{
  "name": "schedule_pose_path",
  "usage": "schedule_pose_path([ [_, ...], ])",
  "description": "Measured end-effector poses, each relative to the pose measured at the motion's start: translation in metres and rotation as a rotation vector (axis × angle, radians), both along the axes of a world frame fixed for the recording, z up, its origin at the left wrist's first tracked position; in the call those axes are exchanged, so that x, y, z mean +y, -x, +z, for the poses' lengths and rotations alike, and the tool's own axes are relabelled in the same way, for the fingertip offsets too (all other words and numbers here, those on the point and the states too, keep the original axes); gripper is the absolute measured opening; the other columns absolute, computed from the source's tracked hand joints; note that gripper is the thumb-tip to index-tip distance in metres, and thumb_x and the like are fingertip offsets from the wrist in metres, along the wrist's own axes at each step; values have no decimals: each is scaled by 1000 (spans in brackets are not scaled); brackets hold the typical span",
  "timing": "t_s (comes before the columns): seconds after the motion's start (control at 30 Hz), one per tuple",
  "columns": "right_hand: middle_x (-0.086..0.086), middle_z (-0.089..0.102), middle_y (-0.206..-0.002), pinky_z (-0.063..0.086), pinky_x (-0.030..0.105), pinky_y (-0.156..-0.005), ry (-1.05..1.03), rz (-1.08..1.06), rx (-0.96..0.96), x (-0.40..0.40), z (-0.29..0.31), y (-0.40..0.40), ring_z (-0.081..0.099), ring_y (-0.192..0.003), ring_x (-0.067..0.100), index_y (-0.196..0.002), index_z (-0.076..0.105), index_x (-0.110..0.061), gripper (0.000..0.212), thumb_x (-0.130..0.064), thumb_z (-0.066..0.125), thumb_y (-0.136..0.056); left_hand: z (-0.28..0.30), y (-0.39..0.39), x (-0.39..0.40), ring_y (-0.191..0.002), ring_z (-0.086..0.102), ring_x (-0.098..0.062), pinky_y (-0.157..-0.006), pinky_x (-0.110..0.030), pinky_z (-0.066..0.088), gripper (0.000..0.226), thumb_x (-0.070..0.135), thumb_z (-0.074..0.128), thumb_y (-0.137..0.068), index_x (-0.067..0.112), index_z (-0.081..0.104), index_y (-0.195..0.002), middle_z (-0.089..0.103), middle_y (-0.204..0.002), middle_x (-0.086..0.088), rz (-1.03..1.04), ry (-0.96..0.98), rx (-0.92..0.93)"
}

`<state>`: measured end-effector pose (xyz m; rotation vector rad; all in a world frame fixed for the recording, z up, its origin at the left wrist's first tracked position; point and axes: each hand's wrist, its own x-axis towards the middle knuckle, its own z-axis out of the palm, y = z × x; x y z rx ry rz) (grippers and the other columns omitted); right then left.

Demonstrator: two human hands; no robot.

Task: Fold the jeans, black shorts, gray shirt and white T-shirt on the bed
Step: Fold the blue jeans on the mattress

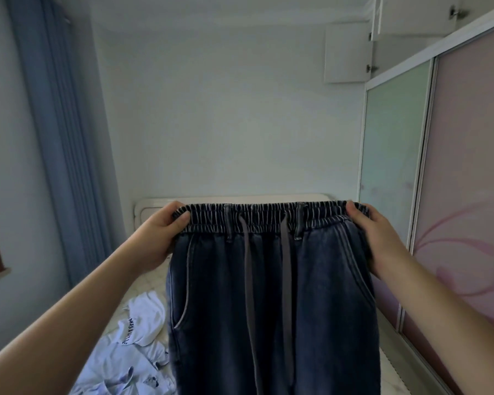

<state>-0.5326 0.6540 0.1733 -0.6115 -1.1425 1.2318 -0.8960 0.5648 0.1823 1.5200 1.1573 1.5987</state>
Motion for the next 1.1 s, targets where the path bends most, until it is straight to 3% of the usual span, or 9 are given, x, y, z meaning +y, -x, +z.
schedule_pose_path([
  [0.07,4,76,-85,54,24,-51,98,-9,-6,0,-3,4,74,-71,19,-100,68,-17,28,-40,70,-84,-6,-11,0,-84,60,-28,-75,-40,53,16,19,52,-98,5,57,-101,62,-94,-19,19,29,-80],
  [0.2,9,76,-83,55,31,-49,243,29,68,-4,-7,16,74,-68,24,-99,68,-14,23,-34,69,-88,-20,-47,3,-68,70,-20,-55,-30,56,22,14,54,-98,15,67,-80,72,-79,-11,124,36,-295],
  [0.37,6,73,-85,56,38,-72,-5,-212,-90,-17,-17,41,72,-82,25,-90,62,-18,21,-38,68,-90,-30,-99,7,-66,67,-23,-56,-31,54,9,13,58,-95,8,58,-88,68,-76,-12,122,-3,-399],
  [0.5,4,60,-70,41,17,-55,-327,-471,-520,-39,-27,57,57,-60,6,-85,48,-23,30,-50,59,-90,-37,-126,7,-53,48,-13,-48,-28,40,25,31,64,-89,26,50,-69,52,-58,4,293,-62,-70],
  [0.77,-13,41,-52,34,12,-41,-587,-568,-673,-72,-45,78,52,-52,0,-99,45,-18,22,-30,62,-94,-51,-148,1,-43,41,-1,-41,-15,36,28,35,58,-93,27,43,-71,54,-55,11,486,-232,197],
  [0.87,-25,51,-68,42,4,-56,-565,-461,-722,-77,-57,81,57,-69,-9,-136,36,-23,44,-34,54,-97,-57,-149,-1,-45,46,-1,-43,-14,38,26,36,58,-94,29,44,-72,59,-61,11,472,-221,211],
  [0.97,-15,68,-92,47,13,-81,-406,-71,-596,-79,-64,81,65,-89,0,-148,29,-41,46,-40,34,-102,-58,-146,0,-48,48,0,-43,-12,38,27,42,56,-93,28,46,-73,58,-59,14,457,-146,124],
  [1.03,-17,55,-136,33,33,-113,-341,160,-501,-77,-71,80,45,-131,0,-148,37,-35,45,-32,26,-105,-58,-143,-1,-49,47,0,-45,-12,38,30,56,52,-89,31,48,-74,55,-57,16,418,-99,58],
  [1.1,-16,43,-148,24,38,-119,-327,255,-500,-75,-77,80,32,-141,3,-147,39,-36,45,-27,25,-105,-59,-142,-4,-50,48,2,-47,-12,40,40,75,47,-77,35,49,-74,55,-57,18,354,-78,17],
])
